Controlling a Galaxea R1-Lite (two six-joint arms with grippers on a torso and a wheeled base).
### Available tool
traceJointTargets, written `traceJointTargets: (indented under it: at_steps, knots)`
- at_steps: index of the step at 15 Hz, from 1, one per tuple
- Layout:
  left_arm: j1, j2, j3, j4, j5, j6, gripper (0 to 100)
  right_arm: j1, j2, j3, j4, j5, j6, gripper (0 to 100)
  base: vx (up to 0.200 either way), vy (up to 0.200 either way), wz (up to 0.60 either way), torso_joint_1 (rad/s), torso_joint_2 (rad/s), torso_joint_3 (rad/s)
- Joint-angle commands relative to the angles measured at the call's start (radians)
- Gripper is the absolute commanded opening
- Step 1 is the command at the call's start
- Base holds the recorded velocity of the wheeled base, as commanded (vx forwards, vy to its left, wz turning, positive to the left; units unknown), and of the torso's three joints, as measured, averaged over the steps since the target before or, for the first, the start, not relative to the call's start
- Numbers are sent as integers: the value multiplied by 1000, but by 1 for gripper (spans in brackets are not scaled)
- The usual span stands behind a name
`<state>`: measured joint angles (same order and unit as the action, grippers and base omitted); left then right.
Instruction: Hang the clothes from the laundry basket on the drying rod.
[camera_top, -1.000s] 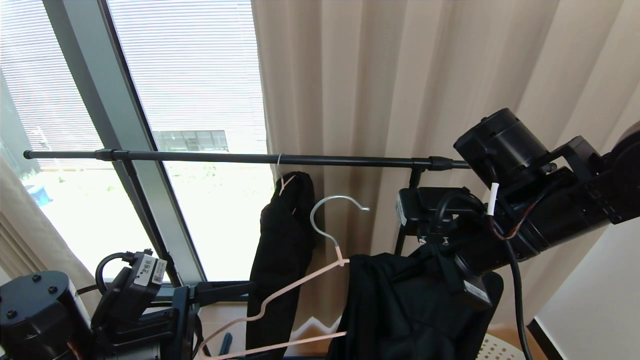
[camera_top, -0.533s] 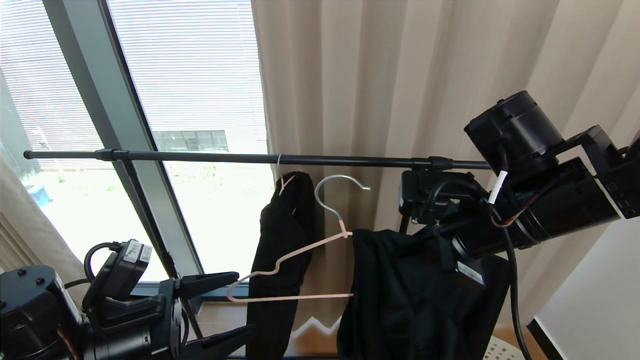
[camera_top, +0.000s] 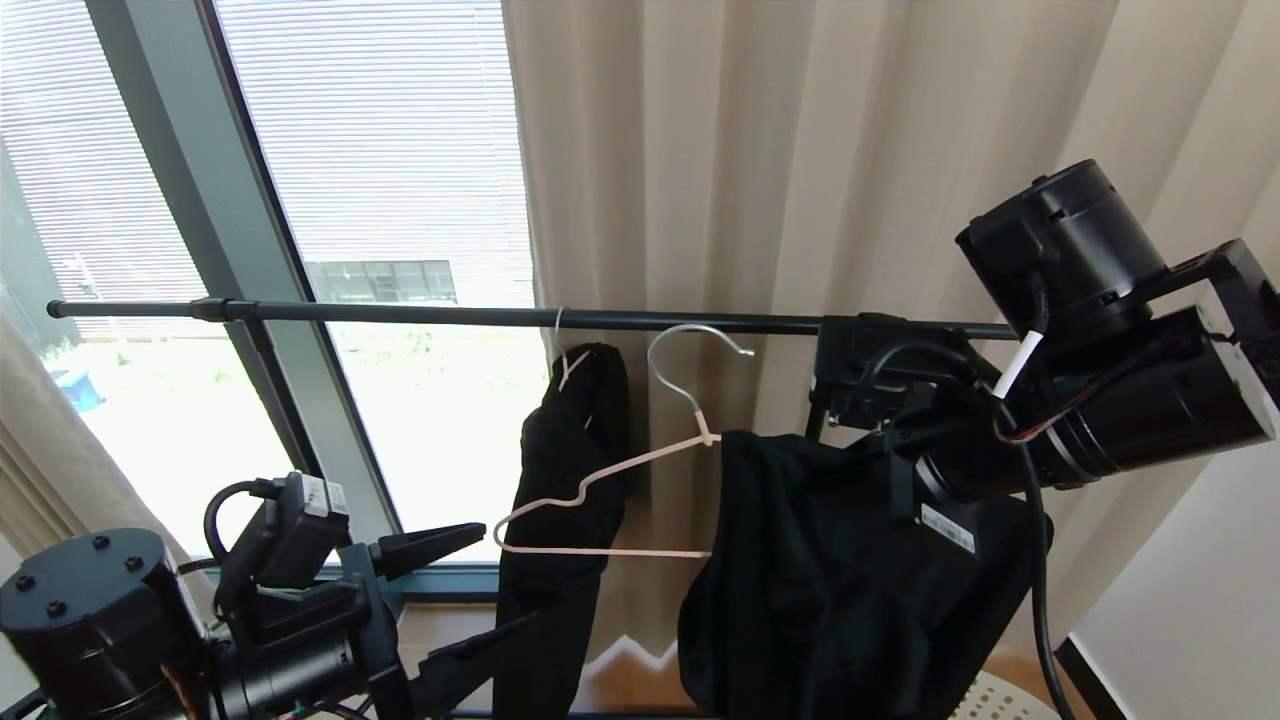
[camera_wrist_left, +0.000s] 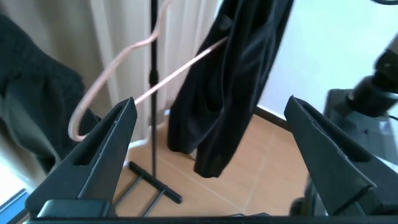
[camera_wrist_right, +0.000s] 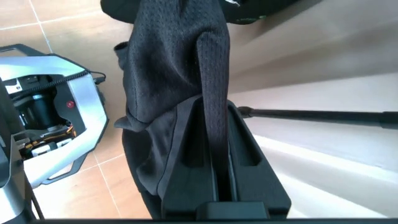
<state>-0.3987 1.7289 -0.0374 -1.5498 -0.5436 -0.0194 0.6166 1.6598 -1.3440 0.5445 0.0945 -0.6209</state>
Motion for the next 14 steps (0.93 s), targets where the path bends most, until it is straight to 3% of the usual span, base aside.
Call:
traceJointTargets:
  at_steps: [1, 7, 9, 10, 14]
  knots:
    - [-112, 3, -18, 20, 123, 27, 100, 0, -12, 2, 0, -24, 3, 0, 0, 0, 0, 0, 0, 0]
    - [-233, 26, -9, 23, 323, 121, 100, 0, -29, 5, 0, -62, 16, 0, 0, 0, 0, 0, 0, 0]
    - [-339, 41, -13, 22, 488, 147, 100, 0, -34, 28, -28, -65, 16, 0, 0, 0, 0, 0, 0, 0]
    - [-373, 67, -19, 19, 534, 142, 100, 2, -41, 45, -55, -65, 16, 0, 0, 0, 0, 0, 0, 0]
    - [-391, 95, -45, 20, 576, 101, 100, -1, -68, 117, -138, -73, 16, 0, 0, 0, 0, 0, 0, 0]
